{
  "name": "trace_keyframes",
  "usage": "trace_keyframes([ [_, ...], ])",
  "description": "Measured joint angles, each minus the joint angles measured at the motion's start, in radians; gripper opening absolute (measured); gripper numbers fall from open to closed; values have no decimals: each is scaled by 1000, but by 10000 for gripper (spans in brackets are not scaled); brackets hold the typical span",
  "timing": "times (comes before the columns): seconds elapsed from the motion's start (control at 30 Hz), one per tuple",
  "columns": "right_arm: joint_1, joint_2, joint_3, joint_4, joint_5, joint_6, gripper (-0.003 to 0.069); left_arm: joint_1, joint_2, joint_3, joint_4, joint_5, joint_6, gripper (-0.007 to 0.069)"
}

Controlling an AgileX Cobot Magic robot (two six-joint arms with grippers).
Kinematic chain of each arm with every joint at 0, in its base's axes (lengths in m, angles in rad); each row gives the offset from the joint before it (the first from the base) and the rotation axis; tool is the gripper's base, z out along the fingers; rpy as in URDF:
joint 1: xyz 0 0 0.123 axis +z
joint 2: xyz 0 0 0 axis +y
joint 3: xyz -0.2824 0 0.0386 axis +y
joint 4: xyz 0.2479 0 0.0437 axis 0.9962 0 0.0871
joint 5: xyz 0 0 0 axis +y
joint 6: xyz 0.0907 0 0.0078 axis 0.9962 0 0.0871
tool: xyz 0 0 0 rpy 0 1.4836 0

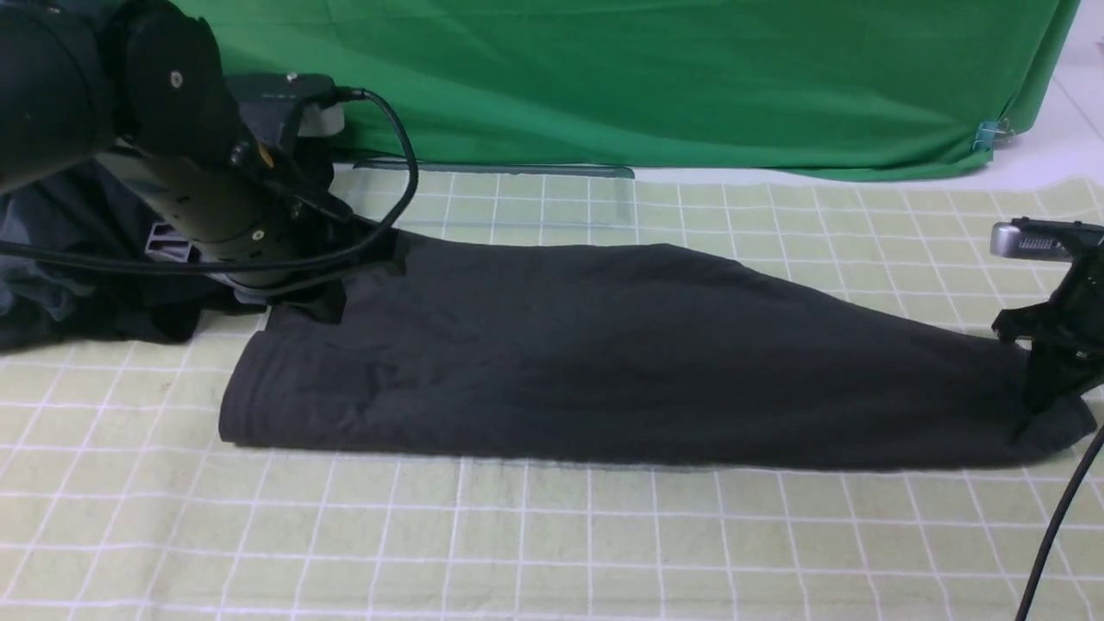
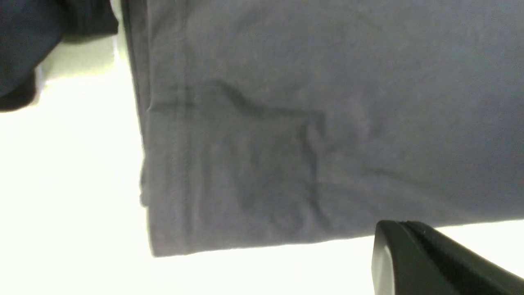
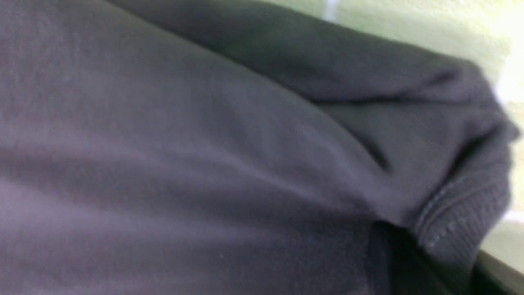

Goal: Fold a long-sleeved shirt over a green coffee tablecloth.
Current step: 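Pull the folded dark garment lengthwise by its ends to straighten it flat on the table, then fold the right end of the dark garment over onto its left end with the right gripper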

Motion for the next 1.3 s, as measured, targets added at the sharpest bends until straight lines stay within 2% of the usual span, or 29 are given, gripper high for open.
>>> trace_keyframes([
  [0.3, -86, -176, -22, -92, 22, 35, 29, 1, -30, 0, 122, 34, -61, -3],
  [0.4, -72, -222, -35, -68, 27, 42, 27, 11, -31, 0, 118, 22, -70, -3],
  [0.53, 10, -301, -53, -37, 30, 45, 27, 56, -31, 0, 93, 4, -73, -3],
  [0.6, 68, -333, -60, -33, 30, 50, 27, 80, -31, 0, 82, -4, -69, -3],
  [0.73, 292, -382, -97, -20, 28, 99, 27, 186, -31, 0, 44, -9, -43, -3],
  [0.77, 303, -381, -103, -19, 28, 103, 27, 191, -31, 0, 37, -9, -41, -3],
  [0.8, 357, -381, -119, -18, 22, 119, 26, 218, -31, 0, 23, -9, -24, -3],
  [0.87, 496, -364, -164, -12, -9, 158, 26, 288, -31, 0, -32, -9, 21, -3],
  [1.03, 703, -263, -275, 6, -76, 223, 26, 384, -31, 0, -119, -8, 79, -3],
  [1.2, 838, -75, -421, 22, -121, 267, 26, 414, -31, 0, -180, -7, 137, -3],
  [1.3, 877, 29, -500, 71, -154, 304, 26, 414, -31, 0, -200, -7, 145, -3],
])
